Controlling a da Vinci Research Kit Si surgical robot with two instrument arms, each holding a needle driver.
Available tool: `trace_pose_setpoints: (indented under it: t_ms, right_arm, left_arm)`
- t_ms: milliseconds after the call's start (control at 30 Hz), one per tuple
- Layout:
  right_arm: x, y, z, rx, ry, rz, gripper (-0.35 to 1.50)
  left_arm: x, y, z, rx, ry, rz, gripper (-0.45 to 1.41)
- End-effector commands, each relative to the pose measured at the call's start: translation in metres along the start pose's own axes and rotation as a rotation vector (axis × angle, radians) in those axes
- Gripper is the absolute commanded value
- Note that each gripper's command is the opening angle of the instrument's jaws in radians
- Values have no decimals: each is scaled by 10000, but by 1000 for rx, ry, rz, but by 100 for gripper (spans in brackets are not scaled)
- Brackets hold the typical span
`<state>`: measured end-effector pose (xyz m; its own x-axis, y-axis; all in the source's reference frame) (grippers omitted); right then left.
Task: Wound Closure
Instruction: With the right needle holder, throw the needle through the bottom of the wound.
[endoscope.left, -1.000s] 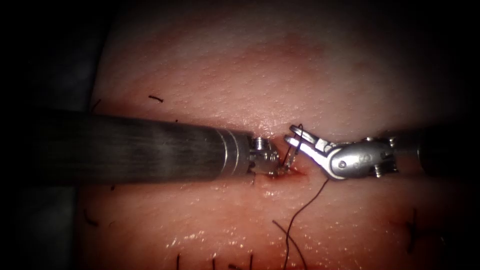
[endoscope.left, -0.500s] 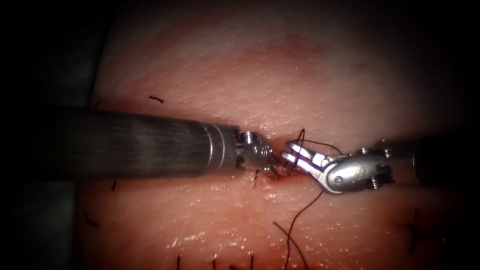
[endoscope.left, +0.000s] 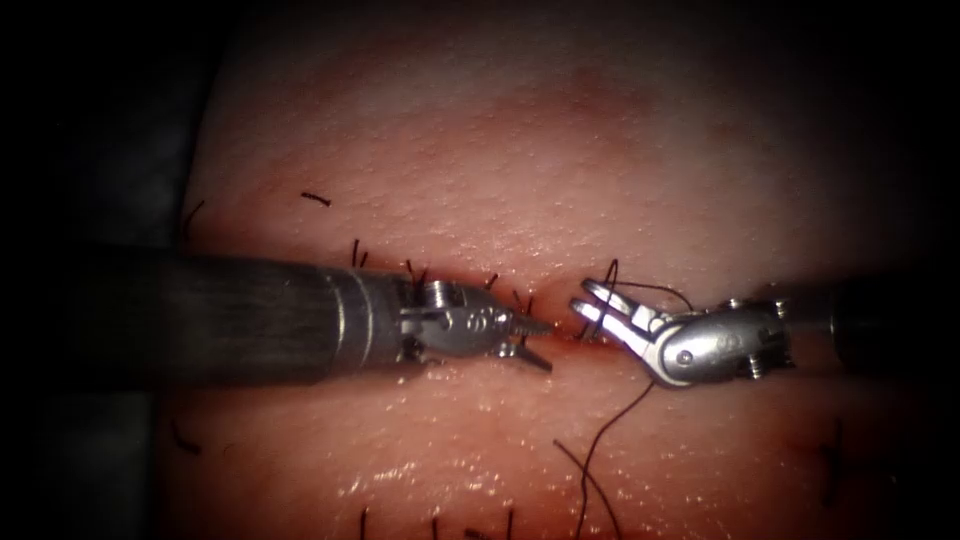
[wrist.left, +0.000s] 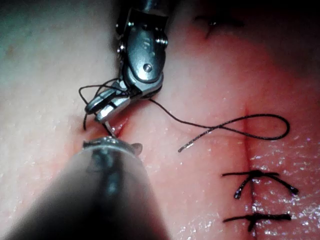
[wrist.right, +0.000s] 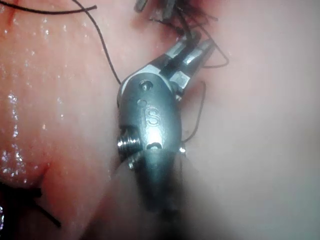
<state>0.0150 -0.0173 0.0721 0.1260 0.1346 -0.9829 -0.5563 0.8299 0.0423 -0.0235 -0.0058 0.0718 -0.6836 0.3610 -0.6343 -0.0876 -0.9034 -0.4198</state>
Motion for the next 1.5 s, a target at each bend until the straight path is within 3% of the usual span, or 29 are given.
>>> trace_pose_setpoints:
  t_ms: [33,167,367,667,700,867,1200,1500]
  right_arm:
    - [-7,-6,4,1,0,3,-35]
    - [-11,-4,4,7,-7,54,-35]
    - [-14,1,8,23,-29,176,-35]
    - [-26,1,13,66,-105,367,-35]
    - [-27,2,13,75,-135,465,-35]
    - [-25,9,14,59,-164,545,-35]
    - [-32,19,17,102,-269,897,-35]
    - [-42,4,12,175,-302,944,-35]
  left_arm:
    - [0,-1,7,3,0,0,9]
    - [-6,31,9,11,29,0,-8]
    - [-15,57,35,4,40,13,-10]
    - [-25,47,47,10,47,18,-17]
    - [-32,39,52,11,47,20,-17]
    - [-41,33,60,16,46,8,-17]
    - [-57,40,73,24,40,2,-17]
    - [-61,42,63,15,42,6,-17]
